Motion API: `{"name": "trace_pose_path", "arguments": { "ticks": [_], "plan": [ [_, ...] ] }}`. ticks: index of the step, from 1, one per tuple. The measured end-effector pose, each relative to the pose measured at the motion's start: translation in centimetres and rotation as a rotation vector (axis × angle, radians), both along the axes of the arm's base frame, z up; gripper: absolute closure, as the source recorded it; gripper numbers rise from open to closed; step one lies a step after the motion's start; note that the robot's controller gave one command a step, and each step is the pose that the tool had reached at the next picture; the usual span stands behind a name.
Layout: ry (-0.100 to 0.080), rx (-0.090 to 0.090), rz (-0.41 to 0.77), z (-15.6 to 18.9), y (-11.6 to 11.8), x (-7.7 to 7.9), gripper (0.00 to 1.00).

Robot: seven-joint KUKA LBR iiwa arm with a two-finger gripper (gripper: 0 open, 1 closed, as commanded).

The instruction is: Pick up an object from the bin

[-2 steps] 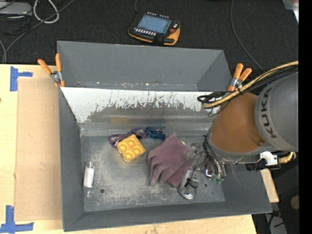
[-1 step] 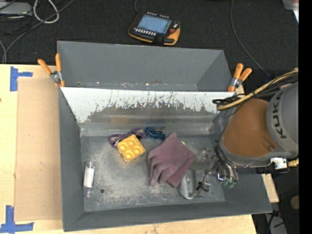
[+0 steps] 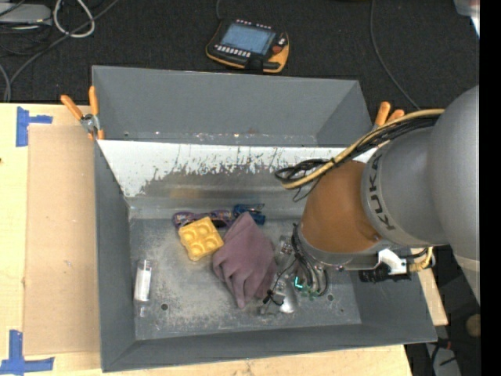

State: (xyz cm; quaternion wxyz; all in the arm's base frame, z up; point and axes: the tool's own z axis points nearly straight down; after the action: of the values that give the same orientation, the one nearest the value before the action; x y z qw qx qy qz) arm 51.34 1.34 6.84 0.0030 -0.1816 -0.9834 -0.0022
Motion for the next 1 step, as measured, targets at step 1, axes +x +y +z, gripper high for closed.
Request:
{"name": "trace_pose_path", "arguments": {
  "ticks": [1],
  "plan": [
    [-0.001, -0.003, -0.001, 0.11, -0.27, 0.04, 1.0]
  ]
}}
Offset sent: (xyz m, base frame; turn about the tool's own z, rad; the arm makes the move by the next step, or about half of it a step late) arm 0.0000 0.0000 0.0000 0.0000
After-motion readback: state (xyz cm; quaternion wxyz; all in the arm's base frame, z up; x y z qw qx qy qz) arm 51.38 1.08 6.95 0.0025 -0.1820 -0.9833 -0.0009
